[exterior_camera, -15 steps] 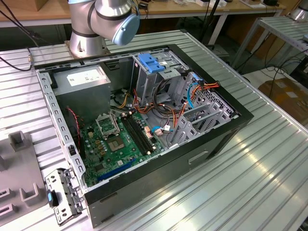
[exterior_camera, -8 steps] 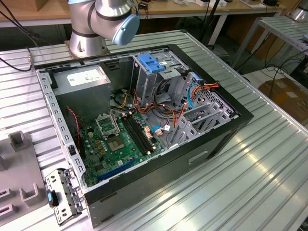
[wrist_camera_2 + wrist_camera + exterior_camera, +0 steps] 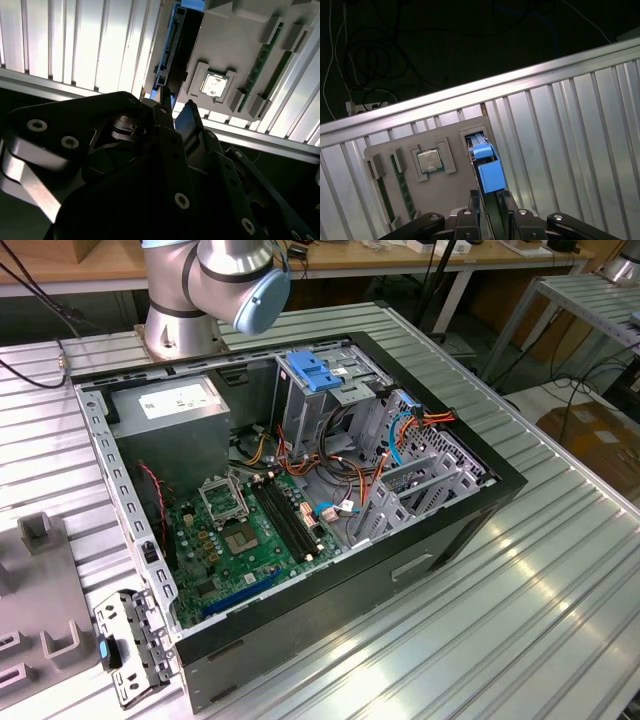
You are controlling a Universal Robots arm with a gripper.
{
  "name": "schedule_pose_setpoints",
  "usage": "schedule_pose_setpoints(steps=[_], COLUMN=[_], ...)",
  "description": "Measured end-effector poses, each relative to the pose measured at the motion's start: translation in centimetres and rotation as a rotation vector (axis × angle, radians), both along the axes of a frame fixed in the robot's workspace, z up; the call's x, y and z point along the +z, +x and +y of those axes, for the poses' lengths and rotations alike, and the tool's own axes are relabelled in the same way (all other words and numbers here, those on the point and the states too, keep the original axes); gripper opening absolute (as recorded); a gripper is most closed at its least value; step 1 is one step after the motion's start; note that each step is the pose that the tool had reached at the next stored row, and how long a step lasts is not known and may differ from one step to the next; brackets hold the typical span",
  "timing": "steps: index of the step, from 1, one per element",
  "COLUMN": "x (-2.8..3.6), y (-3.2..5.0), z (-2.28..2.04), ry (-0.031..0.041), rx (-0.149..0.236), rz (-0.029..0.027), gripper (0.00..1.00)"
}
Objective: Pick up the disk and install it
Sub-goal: 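Pick up the disk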
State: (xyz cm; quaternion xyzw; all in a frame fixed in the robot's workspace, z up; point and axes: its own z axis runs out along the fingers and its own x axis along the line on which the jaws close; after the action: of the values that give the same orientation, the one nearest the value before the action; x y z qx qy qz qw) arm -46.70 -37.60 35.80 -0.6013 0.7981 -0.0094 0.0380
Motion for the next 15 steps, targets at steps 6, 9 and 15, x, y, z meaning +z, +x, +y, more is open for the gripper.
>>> schedule_pose_setpoints(steps=[6,9,15], x=[-0.01,-0.01,-0.17], y=[0.0,-0.01,-0.12], z=[0.0,0.0,0.0], ry=[-0.0007,-0.0008,0.0034], rx=[0.113,0.113,0.126], rz=[0.0001,0.0001,0.0062], gripper=[0.31,0.31,0.51])
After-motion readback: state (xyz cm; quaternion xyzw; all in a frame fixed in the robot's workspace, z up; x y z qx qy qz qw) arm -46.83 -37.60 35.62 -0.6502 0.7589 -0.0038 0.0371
